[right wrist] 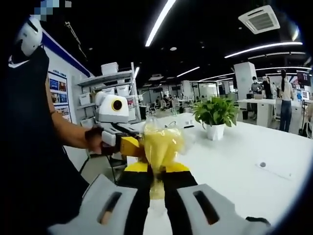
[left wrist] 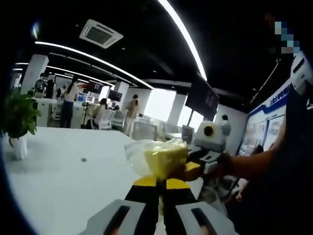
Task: Compare the silicone blocks by pressing each to a similar depth, holding the contact briefly, and releasing to observe deformation and rebound differences across the visible hardness samples.
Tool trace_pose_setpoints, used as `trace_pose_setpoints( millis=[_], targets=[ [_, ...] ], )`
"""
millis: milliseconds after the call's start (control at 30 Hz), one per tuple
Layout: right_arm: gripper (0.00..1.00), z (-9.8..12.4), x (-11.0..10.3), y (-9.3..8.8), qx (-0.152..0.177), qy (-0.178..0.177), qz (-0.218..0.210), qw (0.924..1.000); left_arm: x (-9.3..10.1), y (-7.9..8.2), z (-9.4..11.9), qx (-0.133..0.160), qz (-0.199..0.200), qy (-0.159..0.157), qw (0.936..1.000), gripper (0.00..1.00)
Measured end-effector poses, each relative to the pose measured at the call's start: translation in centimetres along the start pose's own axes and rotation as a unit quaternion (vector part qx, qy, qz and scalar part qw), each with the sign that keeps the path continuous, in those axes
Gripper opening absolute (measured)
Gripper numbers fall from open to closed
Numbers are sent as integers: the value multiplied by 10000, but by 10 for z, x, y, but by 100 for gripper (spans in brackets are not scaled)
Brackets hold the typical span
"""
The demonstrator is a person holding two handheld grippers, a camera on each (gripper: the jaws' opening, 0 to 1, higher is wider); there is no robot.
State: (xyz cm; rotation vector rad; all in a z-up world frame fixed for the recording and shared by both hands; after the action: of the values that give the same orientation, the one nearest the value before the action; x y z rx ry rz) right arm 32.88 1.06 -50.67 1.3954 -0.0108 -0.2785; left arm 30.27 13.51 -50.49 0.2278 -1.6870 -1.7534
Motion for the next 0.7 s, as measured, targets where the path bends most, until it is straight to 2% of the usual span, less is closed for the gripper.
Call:
trace_pose_setpoints(
  millis=[133,200,233,300,333,367,400,500,567,700],
  targets=[
    [45,4,8,0,27,-376,-2,9993,2,2,-3,36,89,-80,9999,0],
    [49,6,9,-2,-34,-399,-15,9992,2,2,-4,-11,101,-77,9999,0],
    [54,8,10,-3,-58,-431,11,9991,1,2,-4,-39,136,-69,9999,0],
    [71,13,15,-2,101,-699,24,9975,-3,0,-2,-196,512,-58,9985,0],
    [84,14,16,-1,179,-766,-69,9969,-5,0,-2,-177,553,-13,9983,0],
    [93,16,18,0,273,-819,-137,9962,-8,1,-1,-179,590,-3,9981,0],
    [96,20,21,2,415,-929,-173,9947,-9,1,0,-197,628,-17,9978,0],
    [96,31,25,4,631,-1150,87,9913,-11,3,2,-253,750,-29,9969,0],
    [96,37,26,3,666,-1246,128,9899,-14,3,2,-279,821,-37,9962,0],
    [96,46,33,-9,297,-1579,176,9868,-16,2,0,-356,852,-31,9957,0]
  ],
)
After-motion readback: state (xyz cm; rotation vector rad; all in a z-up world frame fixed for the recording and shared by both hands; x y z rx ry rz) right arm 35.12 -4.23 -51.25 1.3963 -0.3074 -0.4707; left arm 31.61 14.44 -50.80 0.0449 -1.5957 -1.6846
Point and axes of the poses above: the point that each gripper's makers call its tool centre point, and the gripper's own axes: z roughly backward along the fingers, x roughly to its right, y roughly out of its top, the point moved 6 cm from there along z, roughly backward along the fingers, and after that the axes turned 3 degrees about -x, right-handed, at the moved point
